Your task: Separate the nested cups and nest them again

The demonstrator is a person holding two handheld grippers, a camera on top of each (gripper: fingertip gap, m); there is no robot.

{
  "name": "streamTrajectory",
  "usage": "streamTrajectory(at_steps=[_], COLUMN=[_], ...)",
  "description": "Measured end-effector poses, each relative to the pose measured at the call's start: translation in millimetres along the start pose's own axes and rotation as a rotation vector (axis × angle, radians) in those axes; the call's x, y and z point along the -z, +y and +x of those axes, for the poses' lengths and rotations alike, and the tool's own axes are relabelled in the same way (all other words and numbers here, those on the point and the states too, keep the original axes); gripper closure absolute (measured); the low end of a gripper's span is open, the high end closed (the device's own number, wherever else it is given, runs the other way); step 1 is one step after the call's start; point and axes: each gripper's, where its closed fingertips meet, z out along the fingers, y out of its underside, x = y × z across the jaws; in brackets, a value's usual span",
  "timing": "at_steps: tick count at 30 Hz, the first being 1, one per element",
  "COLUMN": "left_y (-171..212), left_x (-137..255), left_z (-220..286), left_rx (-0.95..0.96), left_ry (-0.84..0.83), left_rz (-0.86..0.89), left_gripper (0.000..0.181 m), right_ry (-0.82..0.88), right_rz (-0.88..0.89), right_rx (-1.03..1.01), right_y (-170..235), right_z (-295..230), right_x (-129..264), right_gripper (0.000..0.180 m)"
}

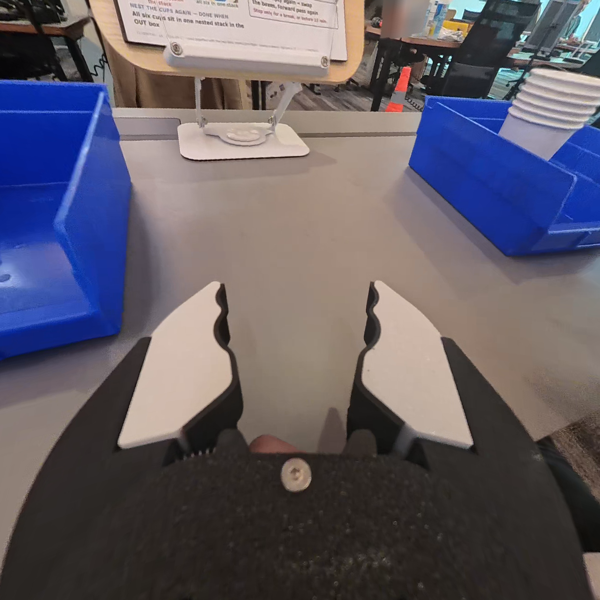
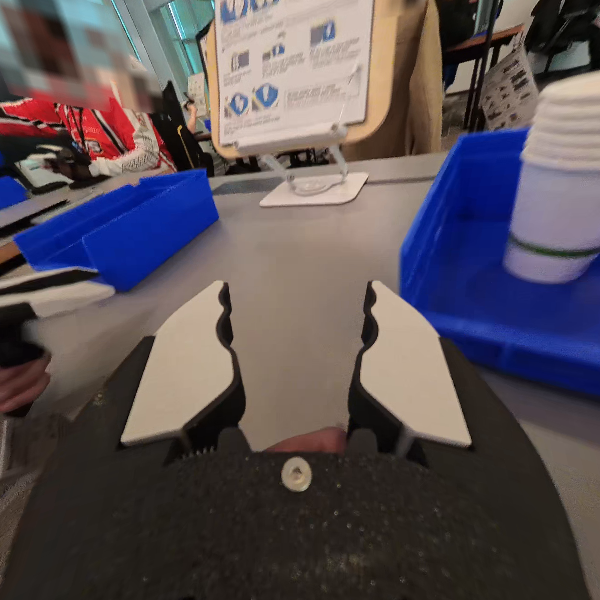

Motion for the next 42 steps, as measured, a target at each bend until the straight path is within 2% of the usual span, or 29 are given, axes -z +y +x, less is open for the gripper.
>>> streamTrajectory(at_steps=[2,3,6,9,13,16,19,24,26,29,30,31,36,42], left_y=[6.3,14.5,27.7,19.8,6.7,4.9,0.2,0.4,-3.5,-8.8,-9.2,-9.6,-13.6,-25.5], left_x=[-0.8,-1.6,-13.9,-41.9,-97.1,-141.8,-173.1,-189.6,-187.1,-185.8,-186.1,-186.2,-170.0,-108.2], left_z=[13.6,26.2,72.5,135.3,218.6,258.5,275.9,275.0,267.6,254.0,251.6,248.8,216.1,121.3], left_rx=[0.015,0.005,0.040,-0.005,-0.058,-0.046,0.005,0.043,0.068,0.006,-0.007,-0.013,-0.025,-0.011], left_ry=[0.015,0.054,0.158,0.229,0.297,0.281,0.226,0.118,0.082,-0.006,-0.021,-0.038,-0.067,-0.153], left_rz=[-0.014,-0.051,-0.116,-0.123,-0.144,-0.177,-0.188,-0.193,-0.180,-0.162,-0.165,-0.170,-0.161,-0.127], left_gripper=[0.100,0.108,0.111,0.108,0.109,0.113,0.118,0.137,0.160,0.174,0.175,0.176,0.179,0.179], right_ry=[-0.009,-0.009,0.054,0.236,0.484,0.542,0.507,0.488,0.533,0.541,0.521,0.543,0.585,0.469], right_rz=[-0.022,-0.024,-0.009,0.032,0.002,-0.061,-0.113,-0.179,-0.161,-0.105,-0.105,-0.106,-0.097,-0.085], right_rx=[0.023,0.041,0.127,0.180,0.131,0.042,-0.041,-0.099,-0.083,-0.114,-0.131,-0.135,-0.120,-0.037], right_y=[21.4,24.1,13.9,-13.0,-28.6,-17.2,-3.8,8.9,3.0,-5.3,-5.2,-5.1,1.9,-2.2], right_z=[-14.4,-16.4,4.4,68.0,173.5,225.5,248.2,263.7,272.1,271.3,266.2,263.6,220.3,113.3], right_x=[6.4,11.3,30.8,58.8,97.3,105.3,92.1,55.7,49.5,43.7,40.1,39.8,37.1,-1.4], right_gripper=[0.101,0.101,0.101,0.102,0.103,0.104,0.106,0.116,0.120,0.149,0.171,0.176,0.176,0.176])
